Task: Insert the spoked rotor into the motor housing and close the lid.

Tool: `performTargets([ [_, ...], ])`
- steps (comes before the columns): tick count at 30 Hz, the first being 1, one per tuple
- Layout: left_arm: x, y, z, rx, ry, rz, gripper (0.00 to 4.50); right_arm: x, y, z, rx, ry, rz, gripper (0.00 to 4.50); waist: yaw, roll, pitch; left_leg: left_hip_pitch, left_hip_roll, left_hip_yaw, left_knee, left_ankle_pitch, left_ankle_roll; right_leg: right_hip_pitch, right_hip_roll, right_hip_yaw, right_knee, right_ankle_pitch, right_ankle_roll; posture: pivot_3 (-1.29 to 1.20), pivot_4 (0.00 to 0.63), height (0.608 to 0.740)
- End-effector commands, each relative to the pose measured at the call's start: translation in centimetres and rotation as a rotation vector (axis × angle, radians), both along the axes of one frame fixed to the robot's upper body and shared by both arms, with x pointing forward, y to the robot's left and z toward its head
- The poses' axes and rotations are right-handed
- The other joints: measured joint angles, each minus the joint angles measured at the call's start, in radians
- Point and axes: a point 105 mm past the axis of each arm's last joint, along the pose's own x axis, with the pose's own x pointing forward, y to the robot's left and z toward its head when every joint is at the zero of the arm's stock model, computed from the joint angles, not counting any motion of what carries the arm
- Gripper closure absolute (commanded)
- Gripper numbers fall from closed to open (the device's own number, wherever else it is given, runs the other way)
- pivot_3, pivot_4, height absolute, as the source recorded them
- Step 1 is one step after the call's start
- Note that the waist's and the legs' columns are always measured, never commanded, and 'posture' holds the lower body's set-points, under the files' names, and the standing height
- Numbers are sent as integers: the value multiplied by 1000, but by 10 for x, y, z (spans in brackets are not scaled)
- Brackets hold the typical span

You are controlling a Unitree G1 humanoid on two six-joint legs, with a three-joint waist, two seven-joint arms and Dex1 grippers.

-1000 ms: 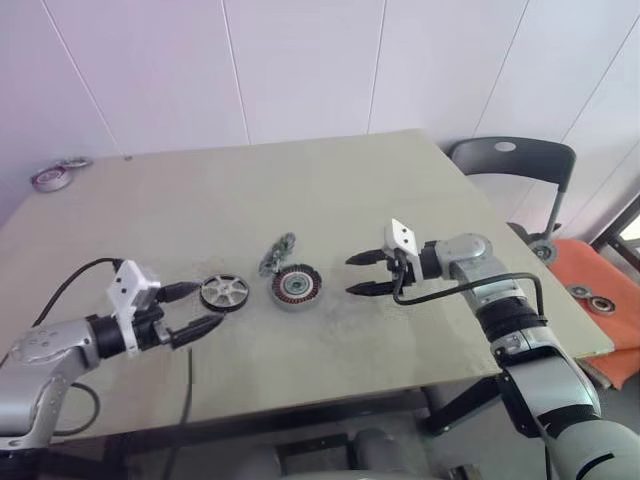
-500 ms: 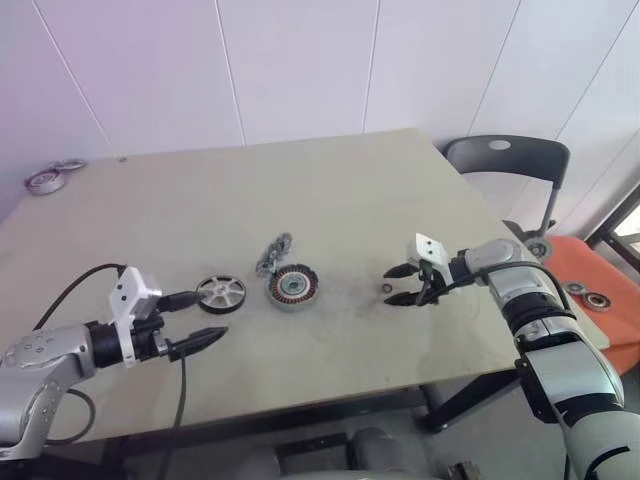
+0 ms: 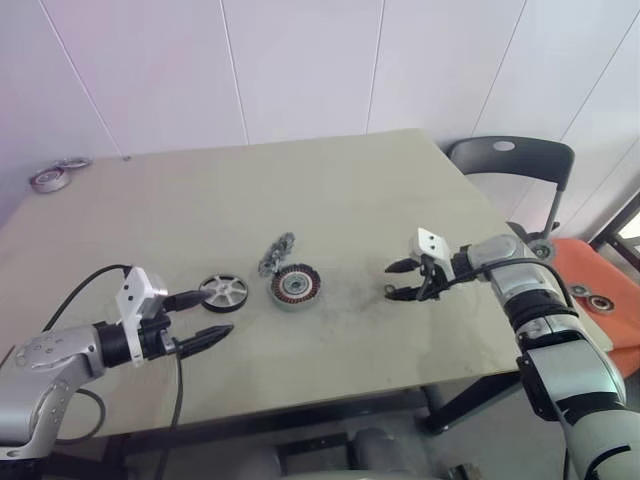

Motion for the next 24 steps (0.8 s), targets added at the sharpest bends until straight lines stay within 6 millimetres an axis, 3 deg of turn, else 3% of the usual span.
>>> performTargets([
  [1, 0, -3, 8, 8, -42, -10, 22, 9, -4, 11, -4, -46, -26, 1258, 0, 0, 0, 0, 0, 0, 0, 0, 0, 0, 0, 0, 0, 0, 0, 0, 0, 740],
  [7, -1, -4, 6, 4, -44, -3, 22, 8, -7, 0, -27, -29, -59, 1258, -1, 0, 0, 0, 0, 0, 0, 0, 0, 0, 0, 0, 0, 0, 0, 0, 0, 740],
  [24, 0, -5, 4, 6, -54, 13, 22, 10, -1, -8, -31, -25, -73, 1258, -7, 0, 0, 2, 0, 0, 1, 0, 0, 2, 0, 0, 0, 0, 0, 0, 0, 740],
])
